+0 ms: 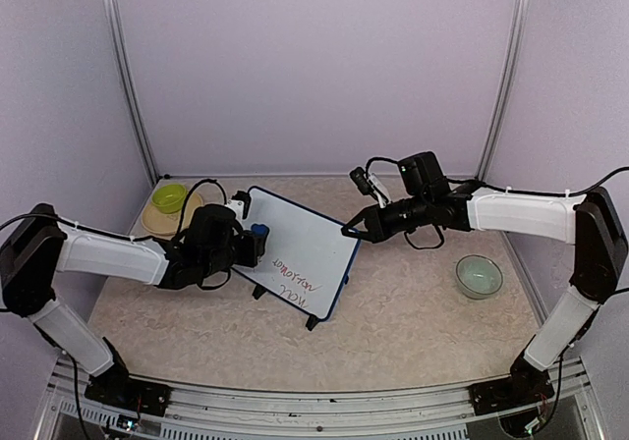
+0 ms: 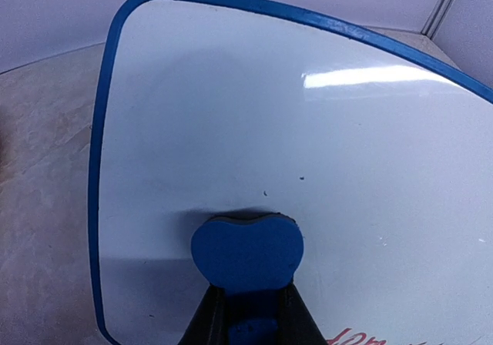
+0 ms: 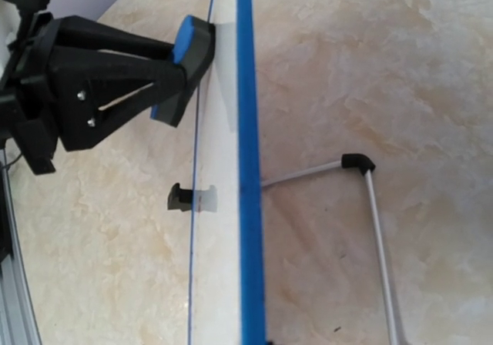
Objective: Erase the whiteboard
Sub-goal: Erase the center of the whiteboard.
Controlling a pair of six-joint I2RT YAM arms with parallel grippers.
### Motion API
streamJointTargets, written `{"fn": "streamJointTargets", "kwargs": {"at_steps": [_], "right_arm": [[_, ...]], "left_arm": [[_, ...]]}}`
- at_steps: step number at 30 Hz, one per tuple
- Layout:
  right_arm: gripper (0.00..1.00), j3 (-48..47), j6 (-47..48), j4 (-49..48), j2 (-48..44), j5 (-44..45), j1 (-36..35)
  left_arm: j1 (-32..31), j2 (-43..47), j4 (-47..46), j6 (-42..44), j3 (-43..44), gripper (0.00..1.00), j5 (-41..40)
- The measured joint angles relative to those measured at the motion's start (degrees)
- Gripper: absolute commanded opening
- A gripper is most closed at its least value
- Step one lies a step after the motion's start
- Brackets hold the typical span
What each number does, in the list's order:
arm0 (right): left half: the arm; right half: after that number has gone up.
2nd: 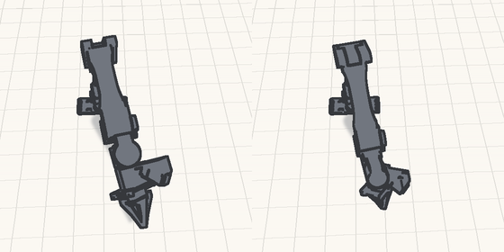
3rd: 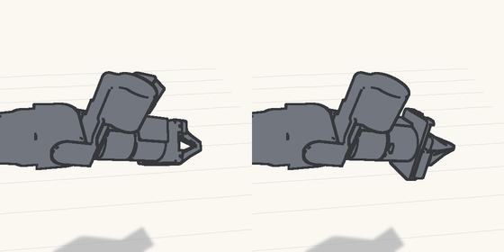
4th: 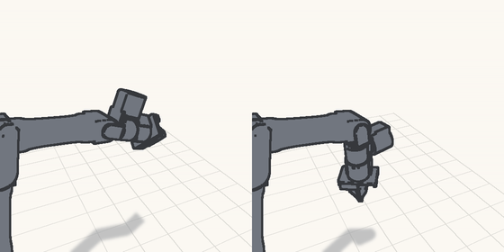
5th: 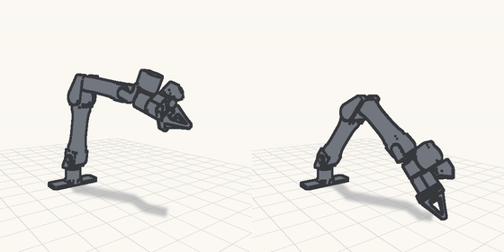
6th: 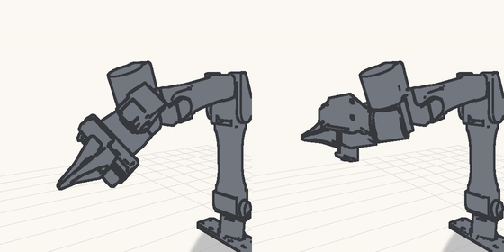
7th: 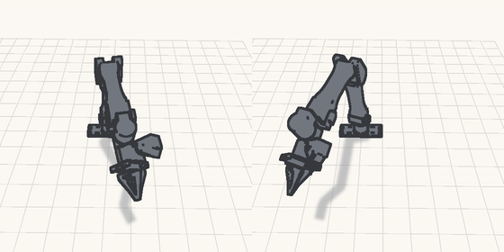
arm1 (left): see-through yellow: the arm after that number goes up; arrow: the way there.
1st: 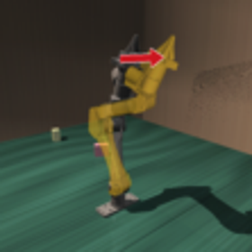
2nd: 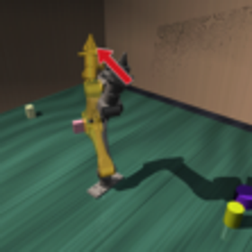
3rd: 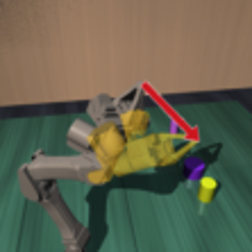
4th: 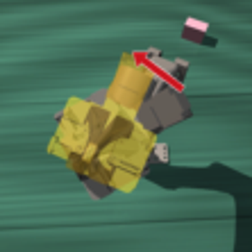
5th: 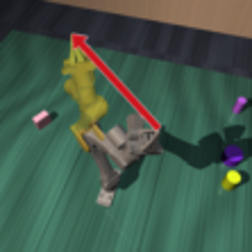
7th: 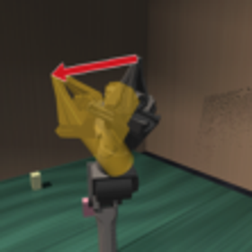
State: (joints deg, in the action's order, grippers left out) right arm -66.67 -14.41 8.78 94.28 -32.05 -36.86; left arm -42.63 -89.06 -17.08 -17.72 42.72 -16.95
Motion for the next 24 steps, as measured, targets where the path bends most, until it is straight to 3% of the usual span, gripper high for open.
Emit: {"fn": "streamJointTargets", "kwargs": {"at_steps": [13, 17, 24], "right_arm": [[0.0, -0.17, 0.2, -0.59, 0.35, -0.81, -0.15], [0.0, -0.31, 0.02, -0.74, 0.55, -0.7, -0.15], [0.0, -0.31, -0.59, -0.5, 0.57, 0.83, -0.15]], "left_arm": [[0.0, 3.56, -0.44, -3.32, -13.09, 0.13, -0.55], [0.24, 2.91, 0.81, -3.02, -10.88, 0.13, -1.2], [2.05, -1.46, 1.75, -0.26, 1.01, 0.13, -1.73]]}}
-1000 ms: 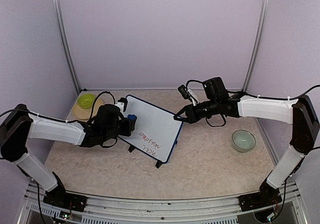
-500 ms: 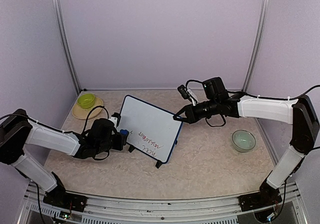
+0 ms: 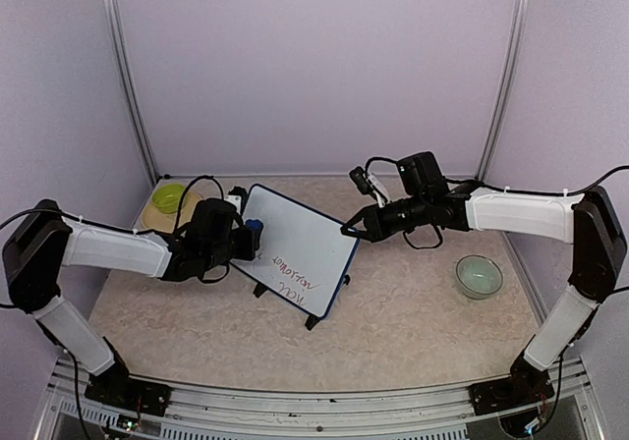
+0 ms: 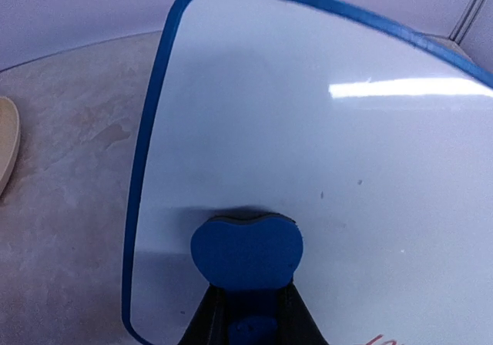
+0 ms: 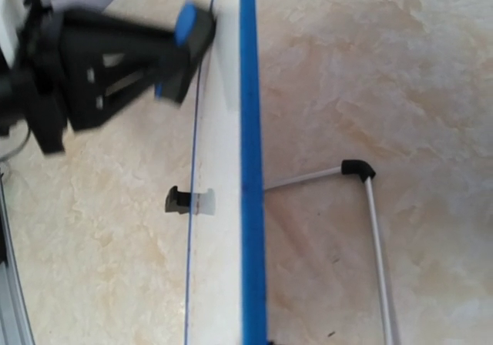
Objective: Erase the whiteboard
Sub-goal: Erase the center of the whiteboard.
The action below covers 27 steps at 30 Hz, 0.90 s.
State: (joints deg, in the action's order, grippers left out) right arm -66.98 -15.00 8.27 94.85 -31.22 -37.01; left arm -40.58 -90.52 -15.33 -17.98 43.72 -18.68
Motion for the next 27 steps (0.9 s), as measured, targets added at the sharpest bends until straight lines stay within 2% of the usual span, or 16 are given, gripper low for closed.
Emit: {"fn": "streamJointTargets", "kwargs": {"at_steps": [4, 10, 19, 27], "right_arm": [[0.0, 0.02, -0.09, 0.0, 0.0, 0.0, 0.0], [0.0, 0.02, -0.09, -0.39, 0.24, -0.22, 0.0], [0.0, -0.22, -0.11, -1.03, 0.85, -0.5, 0.0], [0.0, -0.48, -0.33, -1.81, 1.49, -0.92, 0.0]], "left_arm": [[1.11, -1.6, -0.9, 1.46, 5.22, 0.13, 0.07], [1.88, -1.68, -2.49, 1.81, 5.11, 0.13, 0.66], [1.55, 1.09, -6.1, -0.09, -6.58, 0.13, 0.87], [-3.32, 2.08, -4.48, -1.51, -11.34, 0.13, -1.55]]}}
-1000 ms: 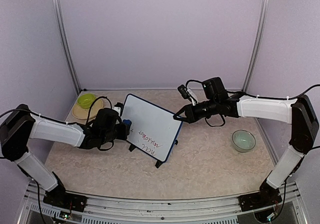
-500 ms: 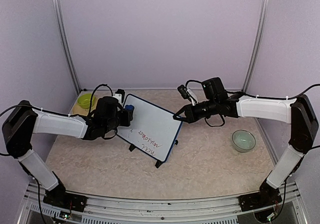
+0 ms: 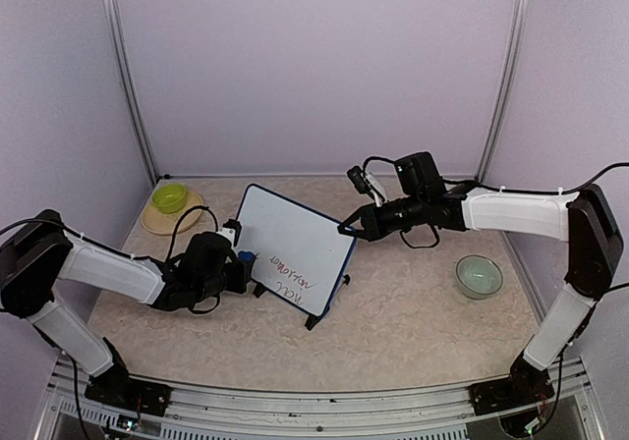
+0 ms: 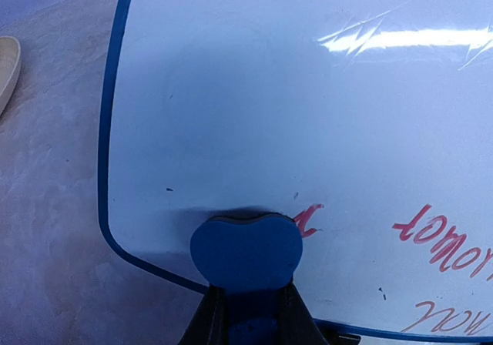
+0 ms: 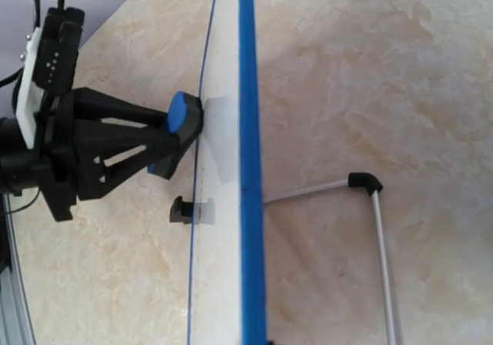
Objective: Erase the whiteboard
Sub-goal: Erase the center of the whiteboard.
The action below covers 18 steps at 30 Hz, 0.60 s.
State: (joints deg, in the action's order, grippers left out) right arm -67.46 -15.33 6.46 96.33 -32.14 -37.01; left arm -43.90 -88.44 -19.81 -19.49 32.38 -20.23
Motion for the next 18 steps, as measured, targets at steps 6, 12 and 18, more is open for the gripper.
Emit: {"fn": "streamJointTargets", "kwargs": {"at_steps": [6, 12, 18], "right_arm": [[0.0, -0.11, -0.37, -0.44, 0.31, -0.02, 0.0], [0.0, -0.09, -0.74, -0.31, 0.31, 0.66, 0.0], [0.0, 0.2, -0.83, -0.55, 0.31, 0.92, 0.0]], "left_arm": [[0.11, -0.22, 2.08, 0.46, 2.21, 0.13, -0.87], [1.55, -3.89, 2.43, 2.97, 13.42, 0.13, -1.01], [2.8, -6.36, 2.19, 4.85, 19.5, 0.13, -1.16]]}}
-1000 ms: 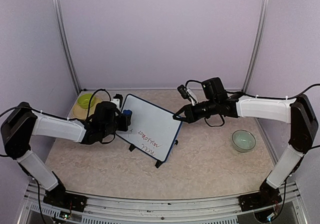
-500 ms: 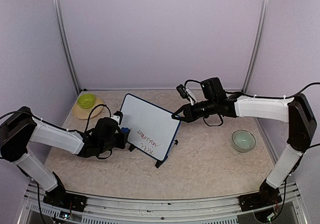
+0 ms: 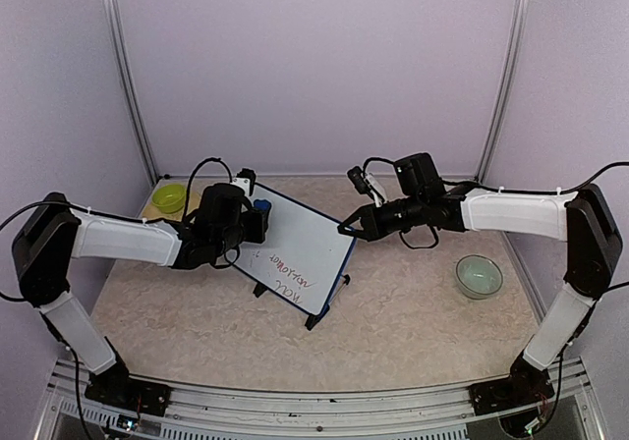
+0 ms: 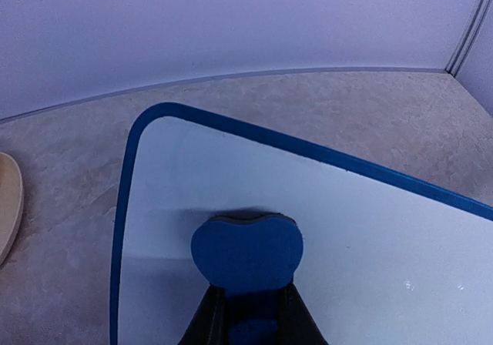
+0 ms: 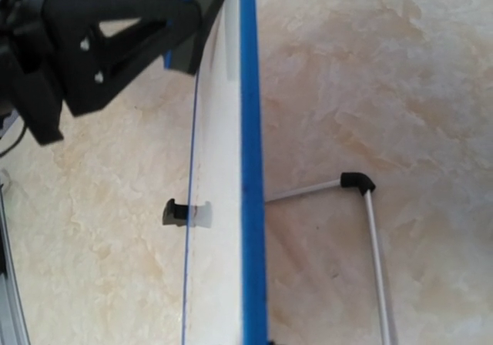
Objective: Erase the whiteboard
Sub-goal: Erase the center of the whiteboard.
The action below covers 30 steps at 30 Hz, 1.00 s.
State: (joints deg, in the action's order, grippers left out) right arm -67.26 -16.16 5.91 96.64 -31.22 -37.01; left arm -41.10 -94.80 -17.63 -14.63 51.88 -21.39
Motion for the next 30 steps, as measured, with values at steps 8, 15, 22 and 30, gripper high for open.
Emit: {"fn": "streamJointTargets", "kwargs": {"at_steps": [8, 15, 22, 30], "right_arm": [[0.0, 0.02, 0.04, -0.76, 0.15, -0.74, -0.02], [0.0, 0.02, 0.02, -1.36, 0.55, -0.98, -0.02], [0.0, 0.02, 0.02, -1.46, 0.59, -0.98, -0.02], [0.0, 0.02, -0.28, -1.64, 0.7, -0.63, -0.02]], "left_arm": [[1.46, 1.68, -1.77, 0.11, -2.36, 0.13, 0.52], [-2.05, 4.22, -3.89, -1.27, -13.11, 0.13, -0.81], [-7.08, 4.55, -4.55, -2.14, -17.86, 0.13, -2.75], [-5.27, 3.23, -1.95, -1.14, -12.7, 0.13, -3.52]]}}
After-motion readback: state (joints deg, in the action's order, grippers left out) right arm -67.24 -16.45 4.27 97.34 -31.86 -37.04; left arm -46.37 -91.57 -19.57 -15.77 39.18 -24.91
